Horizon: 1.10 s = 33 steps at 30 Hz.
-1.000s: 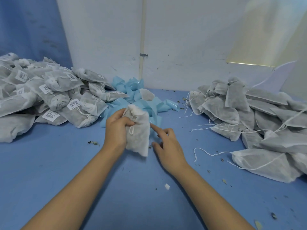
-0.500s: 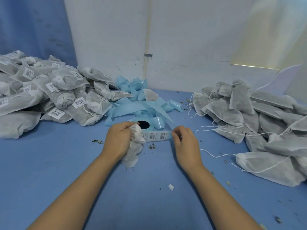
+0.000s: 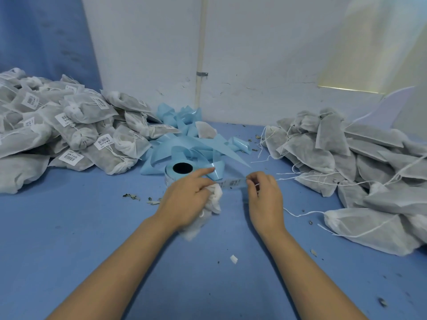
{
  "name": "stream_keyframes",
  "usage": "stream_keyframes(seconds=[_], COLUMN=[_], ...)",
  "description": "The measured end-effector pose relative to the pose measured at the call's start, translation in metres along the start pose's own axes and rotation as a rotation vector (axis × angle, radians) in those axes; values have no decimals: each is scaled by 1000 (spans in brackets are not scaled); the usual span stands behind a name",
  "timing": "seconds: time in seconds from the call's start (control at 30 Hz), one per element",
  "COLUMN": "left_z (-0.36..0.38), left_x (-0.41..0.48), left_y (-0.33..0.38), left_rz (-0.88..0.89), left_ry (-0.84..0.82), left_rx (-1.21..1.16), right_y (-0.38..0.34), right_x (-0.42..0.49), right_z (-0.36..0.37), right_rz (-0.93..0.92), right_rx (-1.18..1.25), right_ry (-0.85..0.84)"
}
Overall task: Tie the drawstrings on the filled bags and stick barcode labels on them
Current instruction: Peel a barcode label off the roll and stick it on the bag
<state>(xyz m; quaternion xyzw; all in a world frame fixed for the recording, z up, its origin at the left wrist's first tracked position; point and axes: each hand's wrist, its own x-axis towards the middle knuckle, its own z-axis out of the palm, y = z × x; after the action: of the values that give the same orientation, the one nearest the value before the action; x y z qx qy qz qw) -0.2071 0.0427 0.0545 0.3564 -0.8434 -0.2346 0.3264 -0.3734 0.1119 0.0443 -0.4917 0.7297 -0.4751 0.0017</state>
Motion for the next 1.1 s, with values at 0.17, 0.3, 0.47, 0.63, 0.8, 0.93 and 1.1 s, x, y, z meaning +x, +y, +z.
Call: stream_keyframes(seconds=[0.17, 0.3, 0.47, 0.63, 0.8, 0.93, 1.1], left_z=[16, 17, 15, 12, 11, 12, 11], left_x=[-2, -6, -8, -10, -10, -9, -9], left_y=[15, 17, 23, 25, 26, 23, 24], left_rz=[-72, -65, -98, -101, -140, -159, -181], left_ry=[5, -18, -33, -41, -41, -22, 4], left_rx=[-246, -360, -494, -563, -587, -564, -594], right_y=[-5, -13, -20, -24, -22, -18, -13], right_x=[-3, -8, -13, -15, -13, -12, -8], right_z=[-2, 0, 5, 4, 4, 4, 4], right_rz=[9, 104, 91, 49, 42, 45, 107], right_rx=[84, 320, 403, 457, 512, 528, 586], right_ry=[31, 23, -119, -136, -113, -100, -119])
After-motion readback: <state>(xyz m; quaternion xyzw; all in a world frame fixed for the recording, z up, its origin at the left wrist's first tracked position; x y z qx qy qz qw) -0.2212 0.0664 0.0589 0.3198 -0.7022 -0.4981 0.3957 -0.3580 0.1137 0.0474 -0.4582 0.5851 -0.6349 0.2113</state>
